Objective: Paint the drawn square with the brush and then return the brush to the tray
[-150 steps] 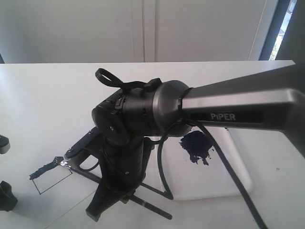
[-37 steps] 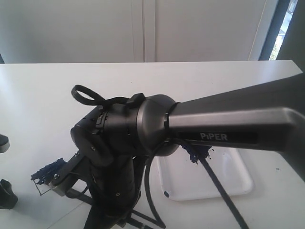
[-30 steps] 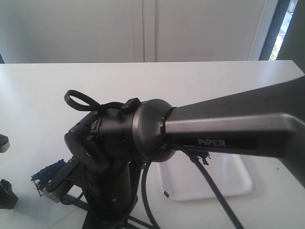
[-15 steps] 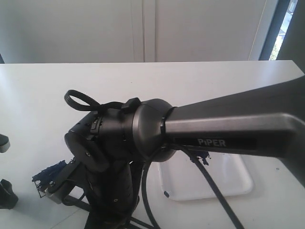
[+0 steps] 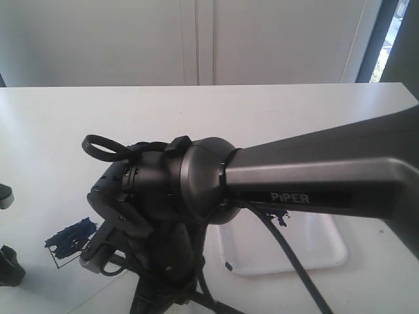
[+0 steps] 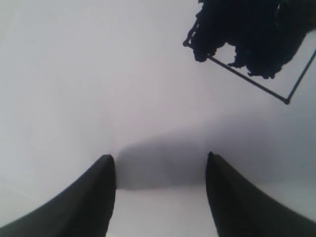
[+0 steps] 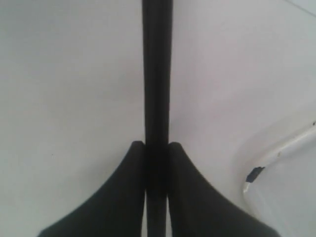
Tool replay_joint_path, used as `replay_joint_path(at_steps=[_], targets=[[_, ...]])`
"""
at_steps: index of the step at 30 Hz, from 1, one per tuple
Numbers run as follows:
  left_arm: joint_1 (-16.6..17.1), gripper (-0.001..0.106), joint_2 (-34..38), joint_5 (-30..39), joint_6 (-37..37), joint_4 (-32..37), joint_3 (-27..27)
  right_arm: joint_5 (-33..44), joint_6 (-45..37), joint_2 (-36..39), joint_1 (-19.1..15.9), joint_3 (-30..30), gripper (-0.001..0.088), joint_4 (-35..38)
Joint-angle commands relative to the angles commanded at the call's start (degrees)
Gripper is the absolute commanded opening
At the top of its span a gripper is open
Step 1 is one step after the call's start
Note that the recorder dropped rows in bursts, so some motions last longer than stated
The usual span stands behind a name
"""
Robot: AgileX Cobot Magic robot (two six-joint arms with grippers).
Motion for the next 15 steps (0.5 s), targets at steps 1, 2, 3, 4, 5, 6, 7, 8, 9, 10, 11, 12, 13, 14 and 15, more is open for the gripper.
replay_joint_path(at_steps=[1,2,3,4,5,6,7,8,9,10,11,12,13,14,15], targets=[[0.0,0.059,0.0,0.0,0.0,0.0,0.0,0.5,0.3,0.0,0.0,0.0,0.0,-0.8],[0.0,0.059,0.0,0.0,0.0,0.0,0.0,0.6,0.4,0.0,0.0,0.0,0.0,-1.1],[0.0,0.059,0.0,0.0,0.0,0.0,0.0,1.0,0.7,0.0,0.0,0.0,0.0,-1.6],[0.0,0.059,0.0,0.0,0.0,0.0,0.0,1.2,1.2,0.0,0.0,0.0,0.0,-1.9],[0.0,0.059,0.0,0.0,0.0,0.0,0.0,1.5,2.6,0.0,0.0,0.0,0.0,-3.5],[0.0,0.059,0.0,0.0,0.0,0.0,0.0,2.0,2.5,0.0,0.0,0.0,0.0,-3.8],[0.0,0.059,0.0,0.0,0.0,0.0,0.0,2.0,2.5,0.0,0.0,0.0,0.0,-3.8],[0.0,0.059,0.0,-0.1,0.0,-0.1,0.0,2.0,2.5,0.0,0.0,0.0,0.0,-3.8],[0.0,0.059,0.0,-0.1,0.0,-0.5,0.0,2.0,2.5,0.0,0.0,0.0,0.0,-3.8],[0.0,0.059,0.0,-0.2,0.0,-0.6,0.0,2.0,2.5,0.0,0.0,0.0,0.0,-3.5],[0.0,0.059,0.0,-0.3,0.0,-0.8,0.0,2.0,2.4,0.0,0.0,0.0,0.0,-2.9],[0.0,0.059,0.0,-0.3,0.0,-0.8,0.0,2.0,1.4,0.0,0.0,0.0,0.0,-2.2],[0.0,0.059,0.0,-0.3,0.0,-0.8,0.0,2.0,0.6,0.0,0.1,0.0,0.0,-1.6],[0.0,0.059,0.0,-0.3,0.0,-1.1,0.0,1.8,-0.1,0.0,0.3,0.0,0.0,-1.3],[0.0,0.059,0.0,-0.3,0.0,-1.2,0.0,1.7,-0.2,0.0,0.4,0.0,0.0,-1.2]])
